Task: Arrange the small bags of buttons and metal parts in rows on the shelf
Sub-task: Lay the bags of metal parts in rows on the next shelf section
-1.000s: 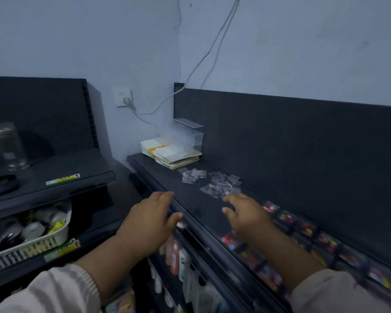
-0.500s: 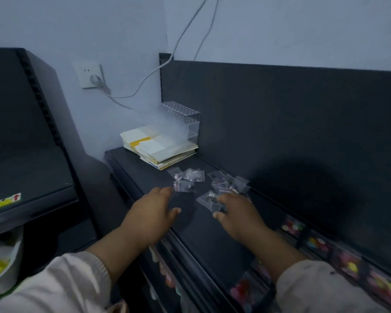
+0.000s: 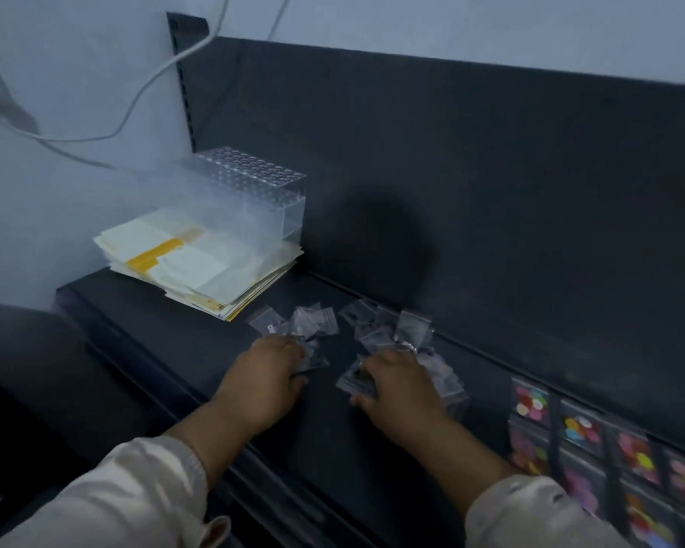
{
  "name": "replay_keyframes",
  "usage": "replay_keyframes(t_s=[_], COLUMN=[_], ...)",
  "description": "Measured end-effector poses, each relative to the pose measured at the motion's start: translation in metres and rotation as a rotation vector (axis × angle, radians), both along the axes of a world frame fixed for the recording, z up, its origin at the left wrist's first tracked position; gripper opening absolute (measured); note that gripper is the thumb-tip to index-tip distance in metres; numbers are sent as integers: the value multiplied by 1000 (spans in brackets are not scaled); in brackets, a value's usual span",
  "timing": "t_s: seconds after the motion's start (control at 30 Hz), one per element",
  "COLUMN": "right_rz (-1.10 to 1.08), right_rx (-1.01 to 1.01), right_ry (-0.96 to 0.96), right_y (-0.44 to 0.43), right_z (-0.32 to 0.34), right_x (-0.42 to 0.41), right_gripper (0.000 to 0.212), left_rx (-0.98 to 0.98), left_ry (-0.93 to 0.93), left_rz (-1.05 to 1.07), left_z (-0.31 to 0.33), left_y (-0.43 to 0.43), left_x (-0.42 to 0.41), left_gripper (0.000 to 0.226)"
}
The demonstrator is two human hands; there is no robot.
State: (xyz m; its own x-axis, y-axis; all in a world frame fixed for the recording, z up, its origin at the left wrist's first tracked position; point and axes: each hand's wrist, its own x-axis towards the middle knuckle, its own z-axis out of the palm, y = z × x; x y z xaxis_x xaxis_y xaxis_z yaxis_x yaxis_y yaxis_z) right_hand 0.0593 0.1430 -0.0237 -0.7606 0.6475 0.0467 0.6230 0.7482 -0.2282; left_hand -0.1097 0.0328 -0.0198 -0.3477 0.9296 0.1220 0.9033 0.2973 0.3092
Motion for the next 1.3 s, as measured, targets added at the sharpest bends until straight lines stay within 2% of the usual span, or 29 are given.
replay_keyframes(t_s=[0.07, 0.17, 0.23, 0.33, 0.4, 0.5, 0.63, 0.77, 0.87, 0.97, 1.07, 1.2, 1.3], right_rz=[-33, -64, -85, -114, -121, -185, -379, -553, -666, -725, -755, -800, -857], right_rx=[6, 66, 115, 171, 159, 38, -433, -685, -815, -919, -1013, -1027, -985], right_ry=[-27, 32, 29, 62, 93, 294, 641, 835, 917, 980, 1048, 1117, 1167], right_y=[1, -1, -4, -7, -9, -11, -20, -30, -37, -41, -49, -65, -83], right_z=[-6, -16, -23, -29, -24, -9, 19, 29, 36, 44, 50, 52, 50], right_x=[-5, -9, -13, -18, -20, -19, -14, -4, 9, 32, 62, 116, 169], right_gripper=[40, 25, 14, 13, 1, 11, 21, 24, 23, 18, 17, 17, 18], left_rx=[-36, 3, 81, 118, 156, 236, 277, 260, 266, 217, 68, -136, -294], left_ry=[-30, -65, -38, 42, 15, -145, -496, -833, -993, -1111, -1273, -1386, -1417], left_rz=[1, -1, -17, -40, -44, -14, 55, 102, 129, 90, 39, -37, -201], left_z=[-10, -22, -28, -29, -26, -12, 8, 18, 29, 39, 48, 61, 63], left_y=[4, 7, 9, 12, 12, 13, 21, 32, 34, 34, 30, 19, 8], left_x=[-11, -22, -26, -30, -32, -30, -19, -8, 10, 34, 69, 133, 183], left_gripper=[36, 40, 28, 7, 8, 11, 13, 19, 22, 18, 12, 8, 12])
